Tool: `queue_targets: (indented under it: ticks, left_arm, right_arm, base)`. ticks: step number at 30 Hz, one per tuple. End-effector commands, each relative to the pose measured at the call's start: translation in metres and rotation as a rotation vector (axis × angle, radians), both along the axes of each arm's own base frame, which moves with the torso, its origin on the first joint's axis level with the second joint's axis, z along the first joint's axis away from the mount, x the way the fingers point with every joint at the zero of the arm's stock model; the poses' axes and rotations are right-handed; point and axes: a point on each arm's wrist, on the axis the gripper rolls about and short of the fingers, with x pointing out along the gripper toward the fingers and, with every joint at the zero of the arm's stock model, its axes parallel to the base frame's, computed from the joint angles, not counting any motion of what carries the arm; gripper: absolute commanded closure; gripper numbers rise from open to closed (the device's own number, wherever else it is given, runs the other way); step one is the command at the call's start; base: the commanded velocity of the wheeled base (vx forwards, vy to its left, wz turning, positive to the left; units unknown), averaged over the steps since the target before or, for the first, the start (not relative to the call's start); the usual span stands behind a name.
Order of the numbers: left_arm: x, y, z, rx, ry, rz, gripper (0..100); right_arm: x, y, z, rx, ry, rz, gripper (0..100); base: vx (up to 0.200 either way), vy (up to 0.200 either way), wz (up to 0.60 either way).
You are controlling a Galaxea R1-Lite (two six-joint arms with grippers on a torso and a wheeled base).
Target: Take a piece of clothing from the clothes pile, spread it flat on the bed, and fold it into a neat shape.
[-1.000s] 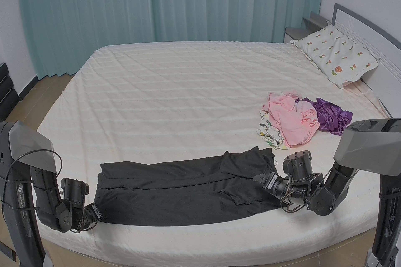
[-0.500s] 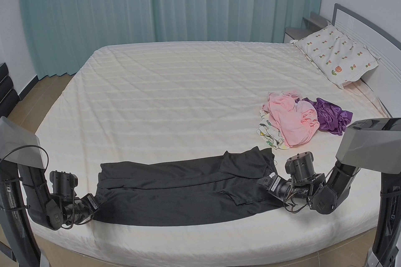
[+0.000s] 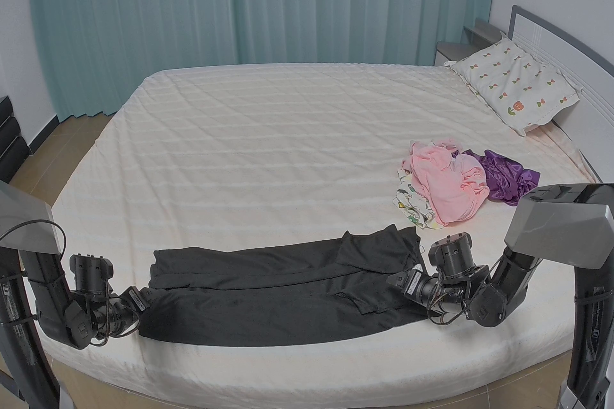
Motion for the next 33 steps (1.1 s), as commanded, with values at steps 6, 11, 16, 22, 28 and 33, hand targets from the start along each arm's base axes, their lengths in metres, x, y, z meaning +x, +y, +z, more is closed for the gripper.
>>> queue_targets:
  ticks: [6,11,16,22,28,33]
  left_arm:
    - [0.000,0.000,0.001,0.001,-0.005,0.001,0]
    - [0.000,0.000,0.001,0.001,-0.005,0.000,0]
    - [0.000,0.000,0.001,0.001,-0.006,0.001,0]
    - [0.001,0.000,0.001,0.001,-0.006,0.001,0]
    - [0.003,0.002,0.001,0.001,-0.011,0.009,0]
    - [0.012,0.004,0.006,0.005,-0.052,0.011,0]
  right_arm:
    - [-0.001,0.001,-0.007,-0.029,0.013,0.023,0]
    - [0.000,0.002,-0.009,-0.040,0.013,0.036,100]
    - [-0.004,0.001,-0.007,-0.049,0.015,0.034,100]
    - [-0.014,-0.003,-0.004,-0.063,0.031,0.036,100]
    - [-0.019,-0.007,-0.002,-0.064,0.039,0.038,100]
    - [-0.019,-0.007,-0.001,-0.056,0.032,0.042,0]
  base:
    - [0.000,0.000,0.00]
    - [0.000,0.000,0.00]
    - [0.000,0.000,0.00]
    - [0.000,0.000,0.00]
    - [0.000,0.000,0.00]
    - [0.000,0.000,0.00]
